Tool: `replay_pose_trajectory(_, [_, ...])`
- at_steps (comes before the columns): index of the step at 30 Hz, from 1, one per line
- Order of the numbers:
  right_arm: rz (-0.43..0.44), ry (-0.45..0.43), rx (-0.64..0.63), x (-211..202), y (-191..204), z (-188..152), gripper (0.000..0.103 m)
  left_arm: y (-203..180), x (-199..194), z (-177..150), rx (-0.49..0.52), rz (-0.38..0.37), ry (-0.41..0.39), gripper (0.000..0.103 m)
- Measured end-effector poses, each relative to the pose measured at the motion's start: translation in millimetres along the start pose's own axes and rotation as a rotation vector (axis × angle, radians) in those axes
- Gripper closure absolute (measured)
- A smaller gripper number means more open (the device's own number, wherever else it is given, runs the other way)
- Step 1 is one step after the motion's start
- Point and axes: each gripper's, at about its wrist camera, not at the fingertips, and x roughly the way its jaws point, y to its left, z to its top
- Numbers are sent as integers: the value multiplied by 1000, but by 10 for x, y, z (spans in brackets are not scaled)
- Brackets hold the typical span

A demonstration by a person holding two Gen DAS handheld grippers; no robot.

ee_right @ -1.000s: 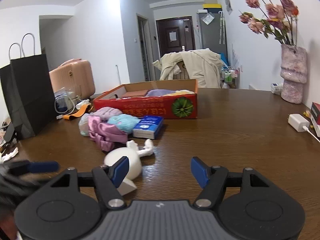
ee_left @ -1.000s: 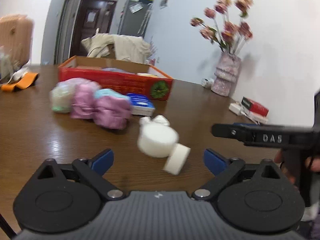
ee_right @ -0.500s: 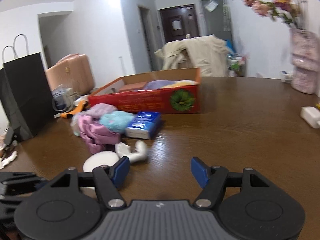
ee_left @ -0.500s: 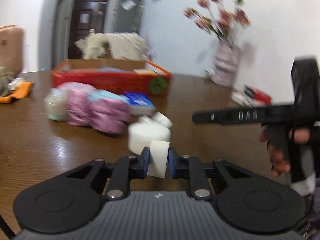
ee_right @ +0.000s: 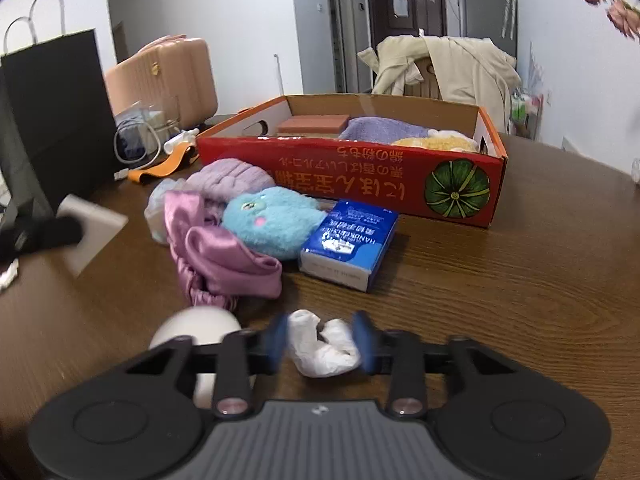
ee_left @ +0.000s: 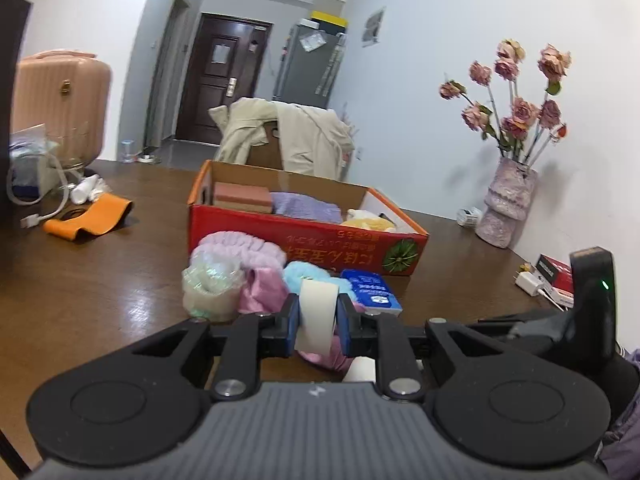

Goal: Organize soft objects
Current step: 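Grasp the white foam wedge with the left gripper while the right grasps the white tissue, then carry both held white pieces over the box and open both grippers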

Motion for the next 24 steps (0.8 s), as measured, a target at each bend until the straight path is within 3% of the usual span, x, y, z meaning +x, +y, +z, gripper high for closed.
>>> replay_pose_trajectory(3, [-7, 0, 4, -77, -51, -21, 89, -46, 136, 55, 20, -39, 20, 83])
replay_pose_trajectory(7, [17, -7, 7, -193, -151, 49, 91, -145, 316, 177, 40, -76, 33, 83])
replay_pose_trajectory(10, [55, -84, 65, -363, -386, 335, 91, -213, 456, 422, 60, -99, 39, 83])
replay_pose_trajectory(14, [59, -197, 70, -431, -737, 963, 90, -268, 817, 1042, 85, -157, 44, 83])
replay_pose_trajectory(17, [22, -225, 82, -145, -1028, 1536, 90, -334, 1399, 1551, 83, -177, 78, 82])
replay_pose_trajectory(21, [-77, -198, 96, 590, -1300, 2119, 89, -446, 2410, 1853, 96, -100, 133, 82])
replay_pose_trajectory(24, [-17, -153, 237, 1098, -1599, 2313, 89, -382, 3140, 1853, 35, -84, 234, 82])
